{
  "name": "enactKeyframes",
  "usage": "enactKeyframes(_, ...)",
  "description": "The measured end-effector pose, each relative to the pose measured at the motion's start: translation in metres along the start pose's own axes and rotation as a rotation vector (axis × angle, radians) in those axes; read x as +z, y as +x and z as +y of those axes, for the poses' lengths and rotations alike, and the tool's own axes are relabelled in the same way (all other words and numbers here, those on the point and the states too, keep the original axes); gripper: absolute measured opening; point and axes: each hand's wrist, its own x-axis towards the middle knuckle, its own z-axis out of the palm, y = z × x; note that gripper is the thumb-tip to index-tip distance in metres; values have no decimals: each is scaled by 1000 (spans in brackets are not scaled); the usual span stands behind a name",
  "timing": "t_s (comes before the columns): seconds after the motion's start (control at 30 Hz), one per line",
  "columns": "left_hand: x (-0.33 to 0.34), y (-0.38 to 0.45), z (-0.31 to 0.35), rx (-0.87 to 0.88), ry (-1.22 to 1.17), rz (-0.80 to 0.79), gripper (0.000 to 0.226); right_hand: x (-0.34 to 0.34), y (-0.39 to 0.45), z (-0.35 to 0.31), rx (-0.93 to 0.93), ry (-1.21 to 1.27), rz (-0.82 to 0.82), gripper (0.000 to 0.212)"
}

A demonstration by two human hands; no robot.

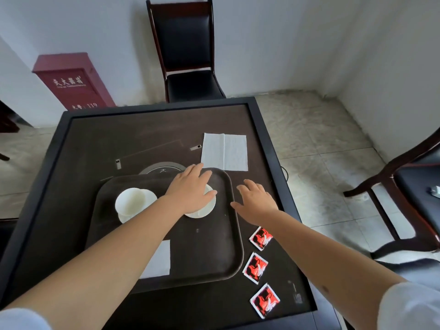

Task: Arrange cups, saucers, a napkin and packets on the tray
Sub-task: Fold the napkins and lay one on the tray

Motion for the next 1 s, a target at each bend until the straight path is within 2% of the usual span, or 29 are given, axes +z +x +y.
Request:
enactKeyframes(0.2,5,61,-22,-19,-15,-60,60,-9,61,12,-11,-15,-27,59)
enactKeyframes(0.47,29,139,-51,-199,-305,-124,50,-1,136,24,6,-53,-114,57)
enactKeyframes(0.7,49,180,-54,-261,-343,-202,52,13,179,21,-57,-59,-69,50)
enactKeyframes(0.83,53,192,-49,-459,-545,-161,50,21,189,24,-72,-46,-57,46)
enactKeyframes(0.93,54,200,-51,-544,-694,-115,41,27,193,26,-79,-21,-14,38)
enactKeyframes(1.0,56,202,-53,-584,-789,-125,44,29,194,25,-74,-19,13,35)
